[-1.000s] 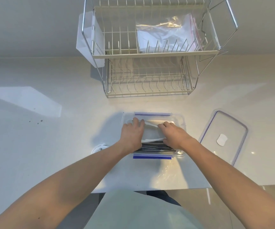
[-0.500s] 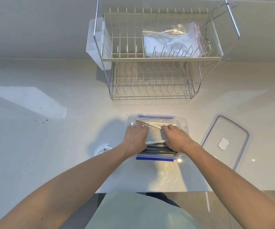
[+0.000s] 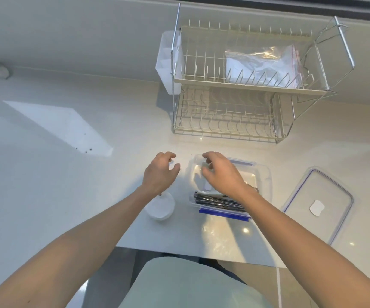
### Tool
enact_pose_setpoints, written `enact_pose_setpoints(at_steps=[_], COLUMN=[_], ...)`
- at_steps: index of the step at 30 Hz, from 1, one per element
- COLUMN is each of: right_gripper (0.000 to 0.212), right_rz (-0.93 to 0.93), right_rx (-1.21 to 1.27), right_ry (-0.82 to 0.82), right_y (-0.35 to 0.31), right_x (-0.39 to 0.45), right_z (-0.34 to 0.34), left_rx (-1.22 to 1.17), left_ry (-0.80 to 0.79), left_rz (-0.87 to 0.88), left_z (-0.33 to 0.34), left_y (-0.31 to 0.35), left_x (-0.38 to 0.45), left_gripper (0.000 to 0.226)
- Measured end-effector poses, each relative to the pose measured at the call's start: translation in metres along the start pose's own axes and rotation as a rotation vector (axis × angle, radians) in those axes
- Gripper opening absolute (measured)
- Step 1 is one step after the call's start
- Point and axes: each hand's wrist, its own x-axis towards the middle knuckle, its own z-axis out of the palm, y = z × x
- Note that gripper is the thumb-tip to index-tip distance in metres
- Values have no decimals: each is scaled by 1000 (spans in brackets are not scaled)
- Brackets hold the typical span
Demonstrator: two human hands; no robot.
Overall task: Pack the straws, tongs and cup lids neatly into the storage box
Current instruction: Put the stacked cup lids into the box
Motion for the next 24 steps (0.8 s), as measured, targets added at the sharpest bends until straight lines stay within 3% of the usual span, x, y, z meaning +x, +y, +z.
enact_pose_setpoints(at_steps=[5,10,14,18,22,24], right_gripper=[31,24,43,46,53,50], right_rz=[122,253,360,548,584,559], right_rx=[206,-5,-51,223,338,360], right_ry=[-91,-342,-357,-349,-316,-296], right_y=[-63,-80,-87,-85,-83,-83], right_x=[-3,-30,-44,-51,-54,-55], right_z=[45,100,128,143,147,147], left_rx=[-120,-230,-279,-384,-506,-566], left_ry=[-94,-217,-245,-306,-351,-359], left_rz=[-254,-335,-311,-327,-415,-462], left_z=[-13,-12,-9,-10,-16,-19], left_y=[-61,-107,-118,-117,-123,-130], left_x=[-25,-62,-76,-76,-72,-69], left_gripper=[60,67,48,25,16,22])
